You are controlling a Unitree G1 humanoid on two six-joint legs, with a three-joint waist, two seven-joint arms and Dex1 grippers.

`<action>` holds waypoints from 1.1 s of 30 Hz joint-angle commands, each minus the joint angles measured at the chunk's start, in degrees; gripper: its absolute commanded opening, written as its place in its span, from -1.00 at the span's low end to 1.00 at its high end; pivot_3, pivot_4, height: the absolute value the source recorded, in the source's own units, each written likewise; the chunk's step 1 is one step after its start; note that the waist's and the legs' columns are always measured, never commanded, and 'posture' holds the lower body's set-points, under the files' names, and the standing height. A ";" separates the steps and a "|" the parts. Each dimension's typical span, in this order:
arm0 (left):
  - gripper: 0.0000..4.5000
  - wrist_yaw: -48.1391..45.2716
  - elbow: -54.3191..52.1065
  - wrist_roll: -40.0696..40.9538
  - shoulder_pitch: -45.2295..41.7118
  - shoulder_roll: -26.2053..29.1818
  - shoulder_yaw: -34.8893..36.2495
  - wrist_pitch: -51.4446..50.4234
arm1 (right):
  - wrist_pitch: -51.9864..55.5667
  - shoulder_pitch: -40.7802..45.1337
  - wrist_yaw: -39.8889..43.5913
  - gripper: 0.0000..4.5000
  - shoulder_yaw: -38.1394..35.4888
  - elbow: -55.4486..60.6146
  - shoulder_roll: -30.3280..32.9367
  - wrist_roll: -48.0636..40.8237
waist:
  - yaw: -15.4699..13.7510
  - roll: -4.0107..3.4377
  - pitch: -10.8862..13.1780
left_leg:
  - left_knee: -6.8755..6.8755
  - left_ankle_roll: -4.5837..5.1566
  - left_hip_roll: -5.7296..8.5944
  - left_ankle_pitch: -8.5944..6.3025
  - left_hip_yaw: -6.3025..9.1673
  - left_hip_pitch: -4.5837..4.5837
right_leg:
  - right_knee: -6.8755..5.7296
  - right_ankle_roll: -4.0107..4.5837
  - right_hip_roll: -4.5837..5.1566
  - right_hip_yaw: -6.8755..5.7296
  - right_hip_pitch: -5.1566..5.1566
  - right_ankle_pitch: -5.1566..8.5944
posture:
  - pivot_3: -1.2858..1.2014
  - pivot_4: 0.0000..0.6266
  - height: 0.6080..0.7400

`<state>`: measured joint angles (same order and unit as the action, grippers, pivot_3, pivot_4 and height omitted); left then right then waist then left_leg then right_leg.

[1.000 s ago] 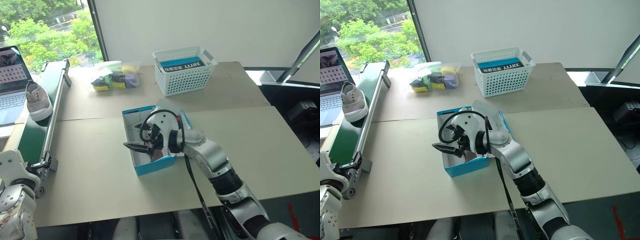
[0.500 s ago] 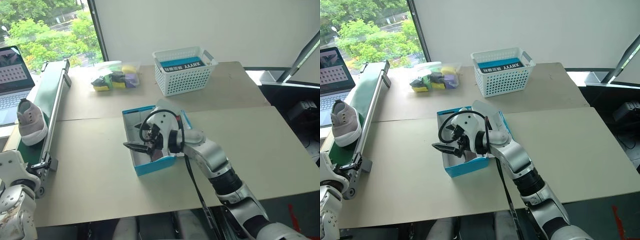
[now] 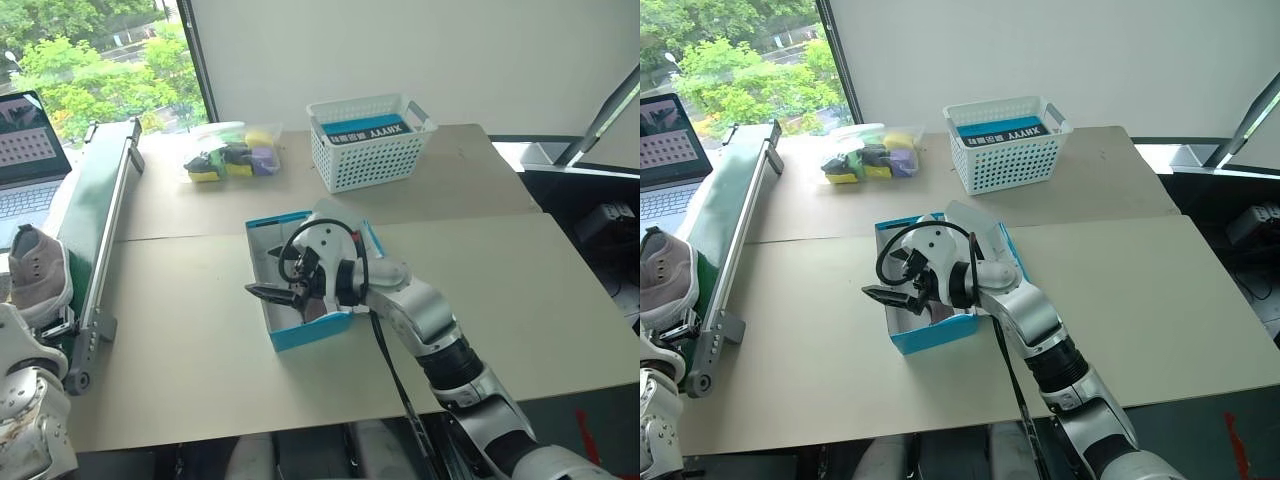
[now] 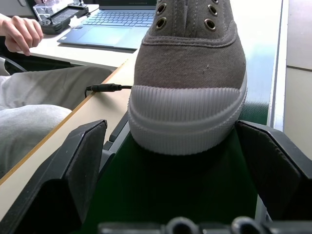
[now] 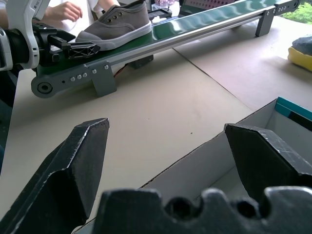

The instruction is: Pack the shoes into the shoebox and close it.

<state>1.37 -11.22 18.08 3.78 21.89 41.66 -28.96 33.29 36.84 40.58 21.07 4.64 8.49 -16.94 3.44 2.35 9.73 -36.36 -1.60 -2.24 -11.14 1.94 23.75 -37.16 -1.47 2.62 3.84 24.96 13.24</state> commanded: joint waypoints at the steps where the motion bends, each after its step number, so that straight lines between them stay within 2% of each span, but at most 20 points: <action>1: 0.39 0.02 -0.96 -0.18 -0.54 0.26 -0.05 1.75 | 0.37 0.60 -0.01 1.00 -1.53 2.42 -0.38 -0.88 | -0.08 0.00 0.00 | 0.00 0.00 0.00 0.00 0.00 0.00 | 0.00 0.00 0.00 0.00 0.00 0.00 | 0.03 -0.52 0.85; 6: -0.16 -0.10 -0.20 0.29 -0.85 0.28 0.12 1.86 | 0.55 0.77 -0.33 1.00 -1.92 2.33 -0.53 -0.84 | -0.16 0.00 0.00 | -0.02 0.00 0.00 0.00 0.00 -0.02 | -0.02 0.00 0.00 0.00 -0.02 0.00 | 0.03 -0.52 0.85; 9: -0.62 -0.38 0.36 0.57 -1.21 0.44 0.13 1.88 | 0.88 1.02 -0.67 1.00 -2.44 2.36 -0.70 -0.87 | -0.11 0.00 0.00 | -0.01 0.00 0.00 0.00 0.00 -0.03 | -0.02 0.00 0.00 0.00 -0.01 0.00 | 0.03 -0.52 0.85; 12: -0.96 -0.61 0.86 0.75 -1.65 0.57 0.07 1.65 | 1.07 1.14 -0.83 1.00 -2.76 2.42 -0.78 -0.77 | 0.00 0.01 -0.01 | -0.01 0.00 0.00 0.00 -0.01 -0.03 | -0.02 0.00 0.00 0.00 -0.02 0.00 | 0.03 -0.52 0.85; 33: -0.99 -0.89 0.26 -0.05 -1.92 0.55 -1.18 3.17 | 1.46 2.35 -1.70 1.00 -4.14 1.04 -1.21 -0.79 | -0.21 0.01 -0.01 | -0.02 0.00 0.00 0.00 0.00 -0.04 | -0.05 0.01 0.00 0.00 -0.02 -0.01 | 0.03 -0.52 0.85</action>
<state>0.48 -9.76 18.03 1.94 22.20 40.24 -26.86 34.71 37.56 39.04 18.60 4.62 7.70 -16.94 3.23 2.36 9.72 -36.38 -1.60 -2.23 -11.14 1.93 23.71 -37.20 -1.46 2.61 3.84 24.94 13.23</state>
